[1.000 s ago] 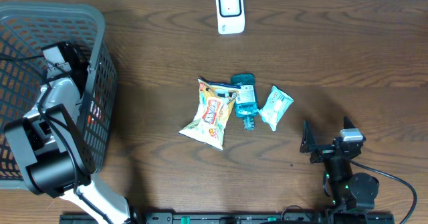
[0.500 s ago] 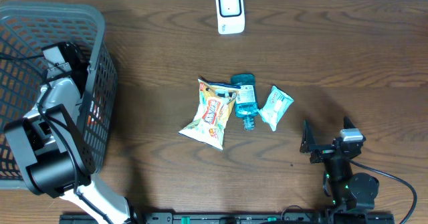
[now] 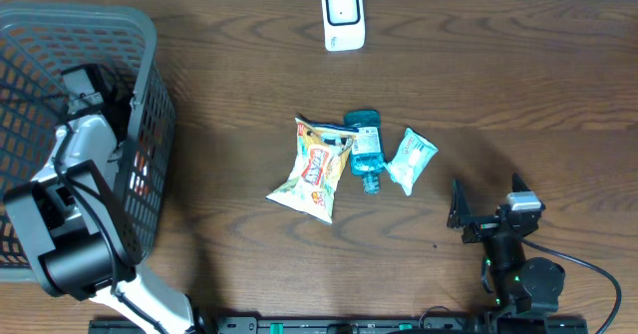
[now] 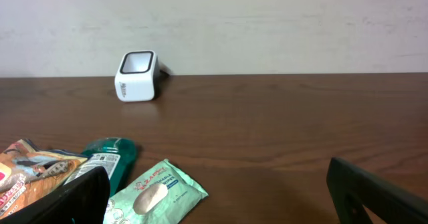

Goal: Scan the item barcode
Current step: 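Reach down inside the basket toward the red packet with left gripper, then grasp the red packet with the left gripper and lift it out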

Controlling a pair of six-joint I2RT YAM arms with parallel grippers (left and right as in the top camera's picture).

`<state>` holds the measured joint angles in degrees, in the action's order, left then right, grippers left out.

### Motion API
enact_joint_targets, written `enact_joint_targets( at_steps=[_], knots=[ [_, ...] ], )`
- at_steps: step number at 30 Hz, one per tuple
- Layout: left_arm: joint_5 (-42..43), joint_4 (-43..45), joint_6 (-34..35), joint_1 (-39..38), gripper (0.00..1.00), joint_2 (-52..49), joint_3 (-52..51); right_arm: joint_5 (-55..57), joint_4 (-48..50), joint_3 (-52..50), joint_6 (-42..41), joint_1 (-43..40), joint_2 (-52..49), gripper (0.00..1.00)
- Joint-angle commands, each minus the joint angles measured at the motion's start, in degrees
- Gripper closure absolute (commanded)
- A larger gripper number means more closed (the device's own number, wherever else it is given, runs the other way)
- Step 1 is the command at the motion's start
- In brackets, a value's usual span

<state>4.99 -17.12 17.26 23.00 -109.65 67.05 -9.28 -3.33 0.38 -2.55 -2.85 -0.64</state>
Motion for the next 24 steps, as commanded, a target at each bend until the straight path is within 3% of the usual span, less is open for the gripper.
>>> enact_joint_targets(
  at_steps=[1, 2, 5, 9, 16, 24],
  knots=[
    [2.9, -9.1, 14.6, 3.3, 0.3, -10.8, -8.3, 0.2, -0.2, -0.1, 0.5, 0.3, 0.3, 0.01],
    [2.9, -9.5, 14.8, 4.2, 0.44, -10.8, -8.3, 0.2, -0.2, -0.1, 0.5, 0.3, 0.3, 0.01],
    [2.1, -9.4, 13.0, 6.9, 0.62, -10.8, -8.3, 0.2, -0.2, -0.1, 0.5, 0.3, 0.3, 0.01],
    [-0.5, -9.6, 9.0, 10.4, 0.92, -10.8, -8.3, 0.2, -0.2, -0.1, 0.5, 0.3, 0.3, 0.01],
    [-1.2, -9.9, 4.7, 13.9, 0.93, -7.6, -7.4, 0.2, -0.2, -0.1, 0.5, 0.3, 0.3, 0.01],
    [-1.2, -9.0, 4.0, 13.8, 0.93, 7.3, -7.0, 0.2, -0.2, -0.1, 0.5, 0.3, 0.3, 0.01]
  ],
)
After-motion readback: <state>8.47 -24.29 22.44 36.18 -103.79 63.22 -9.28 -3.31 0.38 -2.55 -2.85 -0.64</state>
